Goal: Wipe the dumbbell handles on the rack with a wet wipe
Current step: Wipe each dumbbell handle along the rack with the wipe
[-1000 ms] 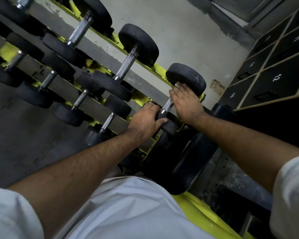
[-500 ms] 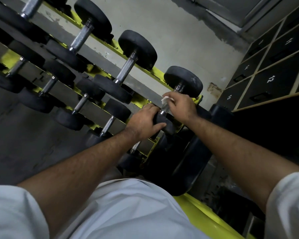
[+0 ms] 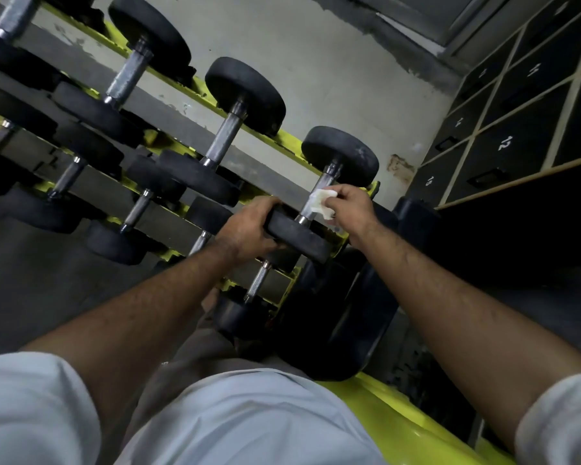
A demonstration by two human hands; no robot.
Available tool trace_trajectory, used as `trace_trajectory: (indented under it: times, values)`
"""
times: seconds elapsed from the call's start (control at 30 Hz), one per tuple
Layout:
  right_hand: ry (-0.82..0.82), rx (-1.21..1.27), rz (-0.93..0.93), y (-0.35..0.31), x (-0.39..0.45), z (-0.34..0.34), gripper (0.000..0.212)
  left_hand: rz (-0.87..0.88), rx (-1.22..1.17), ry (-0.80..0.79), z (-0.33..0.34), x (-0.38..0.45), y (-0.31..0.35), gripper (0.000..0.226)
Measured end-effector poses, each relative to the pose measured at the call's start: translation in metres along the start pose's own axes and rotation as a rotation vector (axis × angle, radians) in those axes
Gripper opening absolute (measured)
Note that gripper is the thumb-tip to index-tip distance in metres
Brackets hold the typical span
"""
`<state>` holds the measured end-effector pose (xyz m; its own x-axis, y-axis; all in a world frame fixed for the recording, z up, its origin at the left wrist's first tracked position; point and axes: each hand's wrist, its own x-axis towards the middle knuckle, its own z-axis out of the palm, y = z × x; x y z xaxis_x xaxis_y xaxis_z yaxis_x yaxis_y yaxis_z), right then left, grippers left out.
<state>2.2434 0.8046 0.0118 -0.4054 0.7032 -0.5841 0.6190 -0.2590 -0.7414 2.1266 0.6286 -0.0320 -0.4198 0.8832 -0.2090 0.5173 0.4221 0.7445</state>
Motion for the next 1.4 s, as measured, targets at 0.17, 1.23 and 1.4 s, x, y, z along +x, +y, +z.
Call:
trace_trajectory:
  times: [0.17, 1.23, 1.4]
  values:
    - [0.049, -0.031, 0.011, -0.002, 0.0, 0.0, 0.023, 0.071, -0.03, -0.009, 0.007, 0.009, -0.006, 0.068]
    - [0.162, 0.006, -0.048, 0.032, 0.008, -0.028, 0.014, 0.241, 0.463, 0.256, 0.036, -0.006, 0.041, 0.037]
    - [0.141, -0.032, -0.173, 0.033, 0.002, -0.029, 0.023, 0.172, 0.497, 0.208, 0.04, -0.01, 0.049, 0.035]
